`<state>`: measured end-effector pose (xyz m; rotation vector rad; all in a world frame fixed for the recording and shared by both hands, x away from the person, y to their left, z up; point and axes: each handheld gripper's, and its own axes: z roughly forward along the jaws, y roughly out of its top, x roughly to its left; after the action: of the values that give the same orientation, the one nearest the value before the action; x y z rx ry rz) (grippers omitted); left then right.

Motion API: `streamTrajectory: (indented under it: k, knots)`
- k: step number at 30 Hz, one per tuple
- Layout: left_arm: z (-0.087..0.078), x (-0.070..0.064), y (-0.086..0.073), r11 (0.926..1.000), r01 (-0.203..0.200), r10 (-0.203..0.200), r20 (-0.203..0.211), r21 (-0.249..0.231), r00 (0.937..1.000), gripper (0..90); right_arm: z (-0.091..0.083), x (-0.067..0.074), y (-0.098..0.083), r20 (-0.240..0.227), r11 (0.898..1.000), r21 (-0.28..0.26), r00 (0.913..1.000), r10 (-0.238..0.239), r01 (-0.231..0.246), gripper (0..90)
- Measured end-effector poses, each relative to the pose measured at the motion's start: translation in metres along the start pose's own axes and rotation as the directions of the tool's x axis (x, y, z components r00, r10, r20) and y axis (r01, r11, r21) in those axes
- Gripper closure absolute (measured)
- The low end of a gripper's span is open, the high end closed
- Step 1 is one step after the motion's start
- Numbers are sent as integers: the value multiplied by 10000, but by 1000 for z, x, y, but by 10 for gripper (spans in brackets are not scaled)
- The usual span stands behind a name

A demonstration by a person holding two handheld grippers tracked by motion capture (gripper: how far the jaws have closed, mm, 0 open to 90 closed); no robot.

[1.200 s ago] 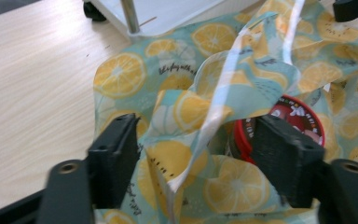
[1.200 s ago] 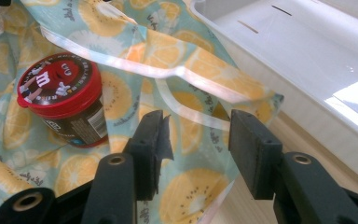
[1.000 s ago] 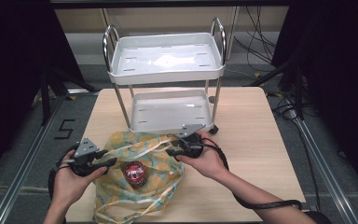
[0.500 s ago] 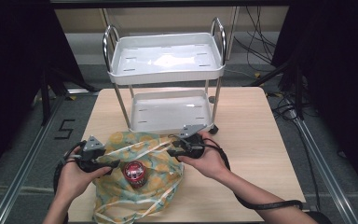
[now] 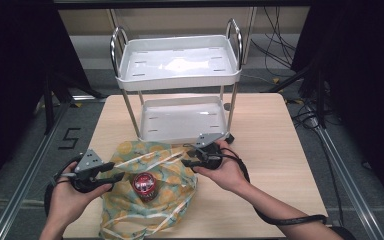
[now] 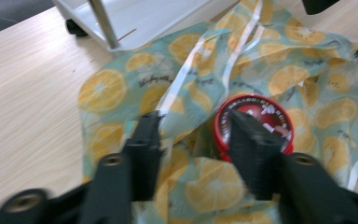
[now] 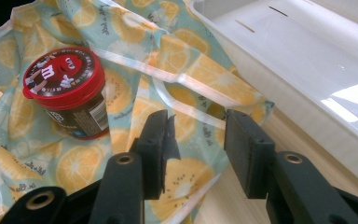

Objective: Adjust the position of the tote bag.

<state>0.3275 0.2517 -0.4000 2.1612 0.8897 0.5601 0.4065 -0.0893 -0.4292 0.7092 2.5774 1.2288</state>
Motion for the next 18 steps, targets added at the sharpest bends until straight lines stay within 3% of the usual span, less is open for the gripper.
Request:
streamTrajectory:
  k: [1, 2, 3, 4, 5, 8, 10, 11, 13, 15, 18]
  knots:
    - [4, 0, 0, 9999, -87, 87, 8, 96, 10000, 624, -1, 0, 0, -12, 10000, 11, 10000, 64, -64, 612]
    - [10, -2, -1, 9996, 235, -235, 7, 146, 9997, 655, -3, -2, 0, 52, 9999, 36, 9998, -167, 167, 612]
    - [15, 1, -2, 9993, 137, -136, -21, 348, 9999, 696, -3, -1, 0, 48, 10000, -35, 10000, -84, 84, 613]
    - [21, 3, -3, 9985, 433, -428, -157, 329, 9990, 727, -4, 0, -1, 80, 9999, -83, 9999, 101, -101, 613]
    - [25, 9, -3, 9979, 200, -188, -208, 618, 9996, 758, -6, -2, 0, 112, 9999, -109, 9999, -75, 76, 614]
    - [40, 16, -6, 9905, 1041, -994, -546, 901, 9935, 791, -11, -4, -1, 149, 9999, -130, 9998, -93, 95, 615]
    - [47, 18, -8, 9864, 1282, -1217, -671, 1025, 9903, 784, -13, -6, -2, 201, 9997, -253, 9998, 38, -33, 615]
    - [50, 21, -9, 9876, 1062, -999, -595, 1159, 9932, 778, -15, -8, -3, 229, 9997, -225, 9997, -28, 33, 615]
    - [54, 21, -11, 9842, 1303, -1230, -661, 1199, 9902, 765, -17, -11, -4, 328, 9997, -253, 9994, 74, -65, 615]
    - [55, 21, -11, 9859, 1210, -1135, -692, 1155, 9911, 741, -20, -15, -6, 407, 9997, -214, 9991, 90, -81, 614]
    - [48, 19, -10, 9853, 1465, -1404, -718, 880, 9875, 616, -23, -17, -9, 444, 9995, -284, 9989, 175, -163, 612]
